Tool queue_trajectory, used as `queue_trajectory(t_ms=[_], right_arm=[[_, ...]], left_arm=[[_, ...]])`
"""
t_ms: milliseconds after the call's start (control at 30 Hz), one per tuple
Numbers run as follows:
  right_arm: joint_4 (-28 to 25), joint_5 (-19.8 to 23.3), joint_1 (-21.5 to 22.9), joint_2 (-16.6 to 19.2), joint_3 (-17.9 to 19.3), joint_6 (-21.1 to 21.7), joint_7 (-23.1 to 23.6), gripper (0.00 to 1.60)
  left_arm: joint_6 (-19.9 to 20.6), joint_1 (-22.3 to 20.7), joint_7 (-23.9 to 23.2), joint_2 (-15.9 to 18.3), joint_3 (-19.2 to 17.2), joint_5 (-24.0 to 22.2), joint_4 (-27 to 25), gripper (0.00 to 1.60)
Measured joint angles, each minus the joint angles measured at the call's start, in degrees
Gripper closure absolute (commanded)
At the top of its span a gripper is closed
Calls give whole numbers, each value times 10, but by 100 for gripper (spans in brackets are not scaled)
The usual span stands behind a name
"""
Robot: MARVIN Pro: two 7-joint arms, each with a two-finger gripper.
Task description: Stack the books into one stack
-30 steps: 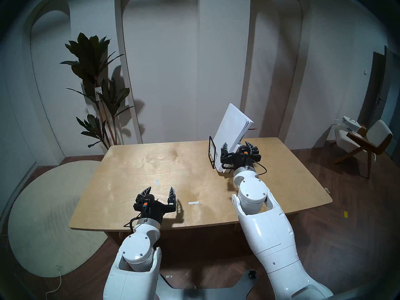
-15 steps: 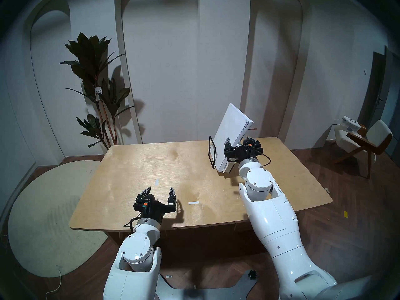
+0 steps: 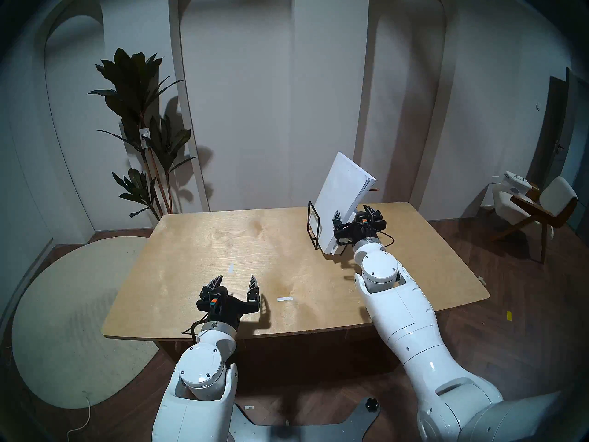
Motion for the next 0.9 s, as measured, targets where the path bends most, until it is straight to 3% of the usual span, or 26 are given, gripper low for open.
queue_trajectory(t_ms=[167, 333, 900], right_arm=[[-37, -4, -14, -19, 3, 10, -42, 0], [-59, -8, -32, -26, -9, 19, -52, 0], [-15, -21, 4, 11, -24, -17, 10, 0]], left_arm=[[0, 0, 0, 0, 0, 0, 0, 0], [0, 0, 0, 0, 0, 0, 0, 0], [0, 0, 0, 0, 0, -1, 0, 0]])
